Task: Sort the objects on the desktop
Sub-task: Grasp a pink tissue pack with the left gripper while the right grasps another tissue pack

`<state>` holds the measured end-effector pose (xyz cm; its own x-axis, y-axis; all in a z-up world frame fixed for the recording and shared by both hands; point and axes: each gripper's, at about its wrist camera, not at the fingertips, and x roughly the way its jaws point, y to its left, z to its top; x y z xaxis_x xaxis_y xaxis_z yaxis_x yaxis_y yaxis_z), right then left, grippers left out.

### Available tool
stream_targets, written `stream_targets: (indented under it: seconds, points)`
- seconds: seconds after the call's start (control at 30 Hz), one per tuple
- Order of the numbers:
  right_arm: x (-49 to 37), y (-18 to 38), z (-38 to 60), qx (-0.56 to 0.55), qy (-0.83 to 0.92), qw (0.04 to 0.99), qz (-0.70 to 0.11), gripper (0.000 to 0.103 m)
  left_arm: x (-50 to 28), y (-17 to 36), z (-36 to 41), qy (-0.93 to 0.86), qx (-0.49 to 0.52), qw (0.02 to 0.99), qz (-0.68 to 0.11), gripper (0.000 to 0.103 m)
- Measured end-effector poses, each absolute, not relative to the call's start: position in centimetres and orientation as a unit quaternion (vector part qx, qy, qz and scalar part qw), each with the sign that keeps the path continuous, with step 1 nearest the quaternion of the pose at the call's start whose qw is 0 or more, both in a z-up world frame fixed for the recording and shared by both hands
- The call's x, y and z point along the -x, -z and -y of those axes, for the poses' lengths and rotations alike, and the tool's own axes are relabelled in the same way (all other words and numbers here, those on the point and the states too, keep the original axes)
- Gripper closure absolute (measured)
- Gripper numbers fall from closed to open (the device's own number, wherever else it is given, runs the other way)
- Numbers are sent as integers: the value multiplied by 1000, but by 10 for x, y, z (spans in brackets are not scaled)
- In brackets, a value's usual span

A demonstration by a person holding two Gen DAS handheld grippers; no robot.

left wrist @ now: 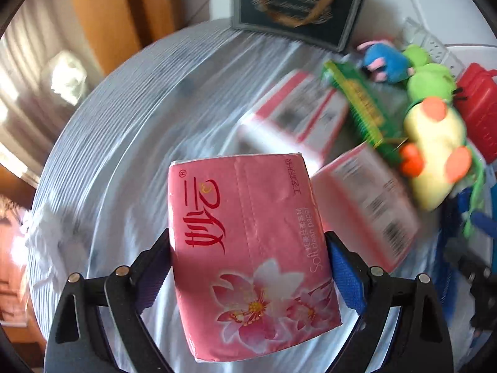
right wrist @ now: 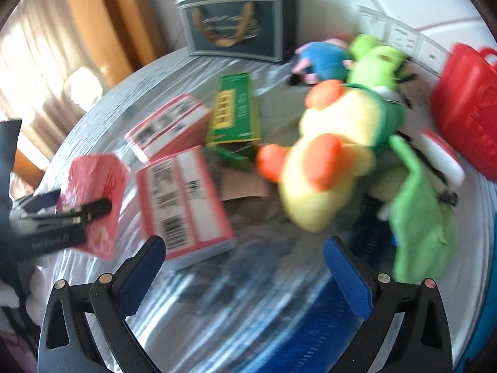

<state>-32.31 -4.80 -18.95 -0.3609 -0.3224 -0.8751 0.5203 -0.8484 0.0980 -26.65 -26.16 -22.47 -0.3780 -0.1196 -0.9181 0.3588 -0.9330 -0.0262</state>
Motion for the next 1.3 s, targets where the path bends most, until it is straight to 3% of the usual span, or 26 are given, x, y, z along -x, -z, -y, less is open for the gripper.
stream_targets:
  seconds: [0.47,0.77,0.97,1.3]
  points:
    - [323,246,136,-533,774,286,-185,0,239,255,280,820,-544,145,-106,10]
    - [337,267,146,-557,760,279,-182,0,245,255,281,824,-539,140,-104,10]
    - [320,252,137,-552,765,277,-182,9,240,244,272,830,-534,133,-95,10]
    - [272,195,75,-512,811,253,-126,9,203,201,243,850,-508,118,-72,10]
